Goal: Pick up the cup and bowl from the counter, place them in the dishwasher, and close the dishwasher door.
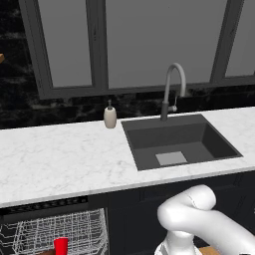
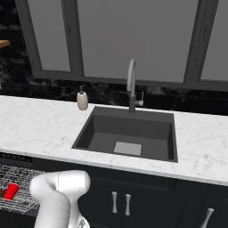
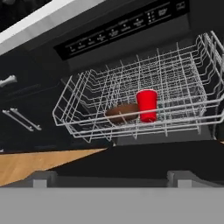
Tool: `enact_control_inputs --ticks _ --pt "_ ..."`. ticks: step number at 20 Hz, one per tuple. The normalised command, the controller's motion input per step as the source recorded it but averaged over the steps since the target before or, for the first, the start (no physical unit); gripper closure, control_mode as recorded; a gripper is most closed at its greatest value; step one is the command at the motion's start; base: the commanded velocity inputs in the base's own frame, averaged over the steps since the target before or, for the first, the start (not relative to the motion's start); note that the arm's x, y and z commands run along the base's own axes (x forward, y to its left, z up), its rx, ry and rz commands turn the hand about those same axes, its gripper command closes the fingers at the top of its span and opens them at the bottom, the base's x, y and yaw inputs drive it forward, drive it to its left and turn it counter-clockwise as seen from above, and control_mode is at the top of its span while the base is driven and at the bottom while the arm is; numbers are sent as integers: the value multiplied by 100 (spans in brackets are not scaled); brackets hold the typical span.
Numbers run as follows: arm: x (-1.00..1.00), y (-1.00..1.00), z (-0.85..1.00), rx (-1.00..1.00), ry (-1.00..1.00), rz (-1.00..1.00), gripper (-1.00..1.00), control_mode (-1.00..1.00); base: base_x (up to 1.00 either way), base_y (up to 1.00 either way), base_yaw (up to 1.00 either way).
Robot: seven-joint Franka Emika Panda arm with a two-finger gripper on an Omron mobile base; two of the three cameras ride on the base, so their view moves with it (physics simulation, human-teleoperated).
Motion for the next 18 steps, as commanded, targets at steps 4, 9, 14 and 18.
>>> enact_control_inputs --ticks 4,9,14,18 --pt "-19 1 -1 1 -30 0 -100 -100 0 0 0" --pt "-5 11 -20 0 -20 0 -100 -100 0 0 0" --pt "-5 8 -43 0 -2 -1 -100 -100 0 0 0" --pt "-25 0 -45 0 -4 -12 -100 -100 0 0 0"
